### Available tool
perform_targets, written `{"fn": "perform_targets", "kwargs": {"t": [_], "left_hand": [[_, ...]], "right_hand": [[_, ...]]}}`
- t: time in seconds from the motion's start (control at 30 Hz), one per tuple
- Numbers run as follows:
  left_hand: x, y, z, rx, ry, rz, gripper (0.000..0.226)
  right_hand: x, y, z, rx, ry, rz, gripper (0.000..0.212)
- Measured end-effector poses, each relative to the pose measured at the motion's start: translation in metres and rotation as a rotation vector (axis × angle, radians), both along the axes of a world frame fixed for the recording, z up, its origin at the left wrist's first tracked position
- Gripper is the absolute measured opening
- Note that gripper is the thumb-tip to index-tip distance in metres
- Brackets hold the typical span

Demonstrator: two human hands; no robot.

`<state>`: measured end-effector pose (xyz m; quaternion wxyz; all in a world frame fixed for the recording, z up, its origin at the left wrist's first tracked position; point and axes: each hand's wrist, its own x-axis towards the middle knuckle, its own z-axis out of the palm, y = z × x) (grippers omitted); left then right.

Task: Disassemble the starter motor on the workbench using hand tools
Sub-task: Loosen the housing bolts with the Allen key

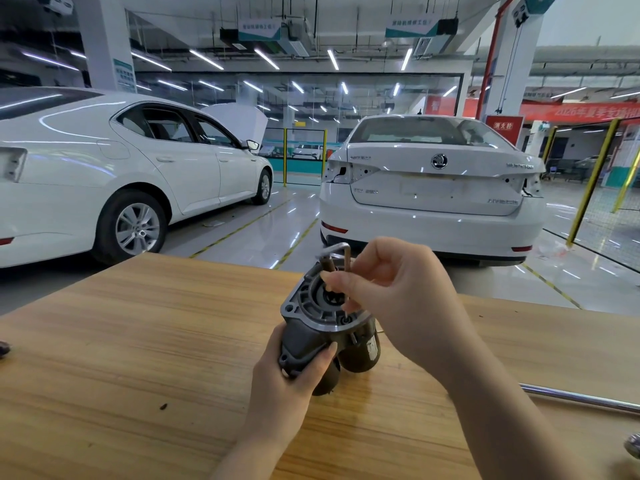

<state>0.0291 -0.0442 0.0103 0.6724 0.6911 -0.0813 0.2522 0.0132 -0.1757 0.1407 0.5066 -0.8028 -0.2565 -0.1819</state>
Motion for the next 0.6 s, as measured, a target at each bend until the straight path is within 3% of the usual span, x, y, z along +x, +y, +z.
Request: {"fn": "perform_targets", "kwargs": {"t": [0.2, 0.33, 0.43, 0.6], "left_hand": [[-0.0002, 0.0001, -0.0002, -0.007, 0.007, 0.0, 0.053], [0.0005, 0.0001, 0.0002, -0.015, 0.017, 0.002, 0.055], [0.001, 0.0002, 0.0004, -0.01, 0.016, 0.009, 0.054], [0.0013, 0.0005, -0.0002, -0.009, 0.011, 0.003, 0.055]], "right_hand": [[-0.0005, -0.0013, 0.0007, -0.094, 0.001, 0.042, 0.023], [-0.0004, 0.0019, 0.0001, -0.085, 0.024, 0.036, 0.009], [0.0002, 0.0021, -0.0002, -0.063, 0.024, 0.004, 0.018], [0.0007, 0.0007, -0.0014, -0.057, -0.031, -0.041, 0.017]]}}
